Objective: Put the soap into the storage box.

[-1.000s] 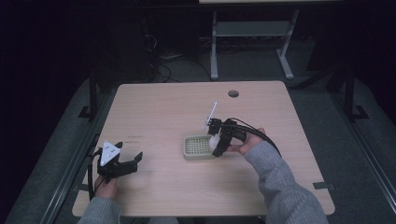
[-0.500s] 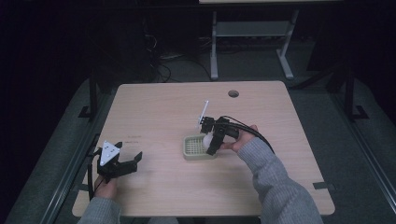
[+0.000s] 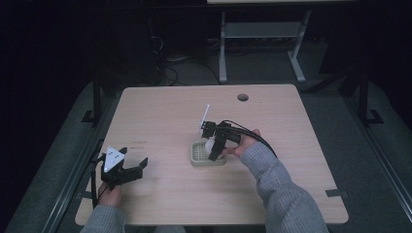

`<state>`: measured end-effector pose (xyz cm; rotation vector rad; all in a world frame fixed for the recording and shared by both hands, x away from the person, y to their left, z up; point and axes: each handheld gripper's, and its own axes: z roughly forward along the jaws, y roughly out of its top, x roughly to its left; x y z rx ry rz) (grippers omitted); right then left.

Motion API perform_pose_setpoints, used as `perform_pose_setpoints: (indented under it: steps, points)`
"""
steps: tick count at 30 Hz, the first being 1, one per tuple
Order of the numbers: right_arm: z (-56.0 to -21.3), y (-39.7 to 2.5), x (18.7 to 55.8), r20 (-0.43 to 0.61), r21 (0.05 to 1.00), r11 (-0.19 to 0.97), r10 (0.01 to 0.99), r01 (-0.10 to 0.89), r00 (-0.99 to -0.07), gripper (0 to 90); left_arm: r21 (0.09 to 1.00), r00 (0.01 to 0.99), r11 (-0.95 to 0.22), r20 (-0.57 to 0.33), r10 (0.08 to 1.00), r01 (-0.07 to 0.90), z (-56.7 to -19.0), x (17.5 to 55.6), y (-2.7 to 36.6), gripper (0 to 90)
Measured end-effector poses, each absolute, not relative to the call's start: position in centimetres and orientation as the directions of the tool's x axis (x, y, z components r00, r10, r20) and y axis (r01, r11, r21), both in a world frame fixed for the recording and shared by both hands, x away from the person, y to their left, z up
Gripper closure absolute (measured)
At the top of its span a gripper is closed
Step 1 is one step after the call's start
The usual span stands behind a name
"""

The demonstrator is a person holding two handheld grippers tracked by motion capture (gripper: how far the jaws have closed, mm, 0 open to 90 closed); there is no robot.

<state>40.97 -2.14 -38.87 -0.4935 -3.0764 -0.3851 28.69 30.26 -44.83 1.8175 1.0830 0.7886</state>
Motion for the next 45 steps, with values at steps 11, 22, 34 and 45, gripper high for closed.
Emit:
perform_pose_setpoints:
  steps: [11,22,34,45]
  points:
    - [-39.1,-0.7,41.5,0.023,0.223,0.931,0.292,0.290,-0.956,23.8,0.898,0.424,-0.255,0.086,0.902,0.358,-44.8,28.7,30.3,12.8]
    - [-39.5,0.3,42.1,0.013,0.210,0.936,0.286,0.282,-0.958,23.8,0.900,0.422,-0.249,0.082,0.903,0.358,-44.8,28.7,30.4,12.8]
    - [-40.6,0.4,42.7,0.013,0.192,0.937,0.294,0.291,-0.956,23.8,0.898,0.424,-0.256,0.088,0.901,0.358,-44.8,28.7,30.4,12.8]
    - [-41.3,0.5,42.9,0.012,0.187,0.936,0.303,0.299,-0.953,23.8,0.900,0.422,-0.249,0.082,0.903,0.358,-44.8,28.7,30.4,12.8]
